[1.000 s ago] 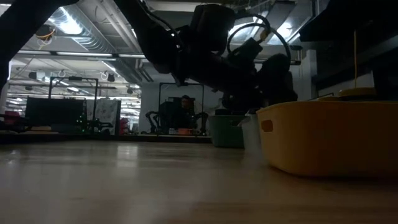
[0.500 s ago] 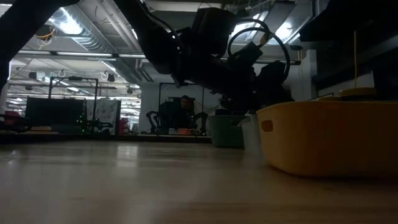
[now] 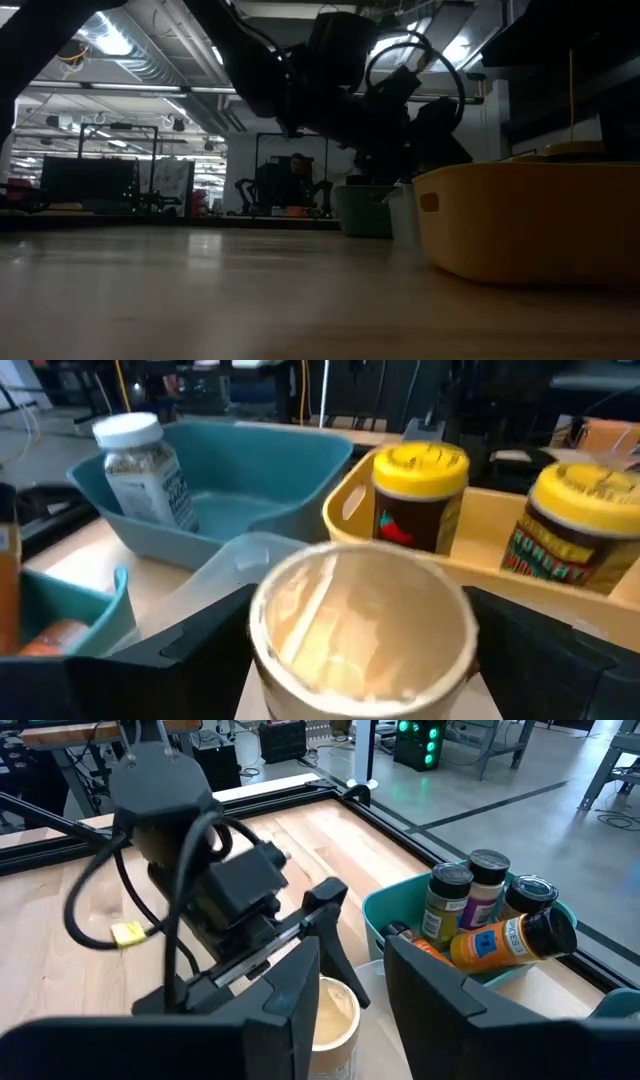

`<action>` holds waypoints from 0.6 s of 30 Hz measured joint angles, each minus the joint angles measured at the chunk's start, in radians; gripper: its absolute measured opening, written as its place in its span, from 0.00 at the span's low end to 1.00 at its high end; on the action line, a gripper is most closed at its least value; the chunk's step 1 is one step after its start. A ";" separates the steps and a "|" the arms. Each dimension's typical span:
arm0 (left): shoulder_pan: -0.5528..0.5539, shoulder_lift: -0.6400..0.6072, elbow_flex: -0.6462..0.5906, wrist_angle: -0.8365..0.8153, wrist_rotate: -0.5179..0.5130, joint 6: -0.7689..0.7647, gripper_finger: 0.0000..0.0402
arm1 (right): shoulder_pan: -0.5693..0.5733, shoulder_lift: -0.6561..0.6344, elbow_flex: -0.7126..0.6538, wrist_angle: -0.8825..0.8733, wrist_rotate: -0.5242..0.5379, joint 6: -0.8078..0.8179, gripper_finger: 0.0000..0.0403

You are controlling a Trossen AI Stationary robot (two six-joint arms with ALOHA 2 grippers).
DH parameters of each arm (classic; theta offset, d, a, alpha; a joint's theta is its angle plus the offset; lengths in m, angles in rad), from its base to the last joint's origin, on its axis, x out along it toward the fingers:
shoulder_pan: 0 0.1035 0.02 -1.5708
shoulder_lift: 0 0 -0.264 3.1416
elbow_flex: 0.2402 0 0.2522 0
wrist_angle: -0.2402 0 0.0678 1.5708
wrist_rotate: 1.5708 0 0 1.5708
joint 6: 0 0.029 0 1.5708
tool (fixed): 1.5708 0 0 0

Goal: Sort spices by type
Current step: Put the brown seasoning into the transparent bin, then return to Home Position

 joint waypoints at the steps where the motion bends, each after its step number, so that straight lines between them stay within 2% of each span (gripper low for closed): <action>1: -0.002 -0.004 0.000 0.001 0.000 0.004 0.80 | 0.000 0.000 0.000 0.000 0.000 0.000 0.29; 11: -0.009 -0.150 0.000 -0.093 0.000 0.104 0.80 | 0.000 -0.104 0.000 -0.001 -0.001 -0.029 0.29; 18: -0.022 -0.340 0.000 -0.358 0.000 0.162 0.80 | 0.000 -0.215 0.000 -0.078 -0.032 -0.050 0.29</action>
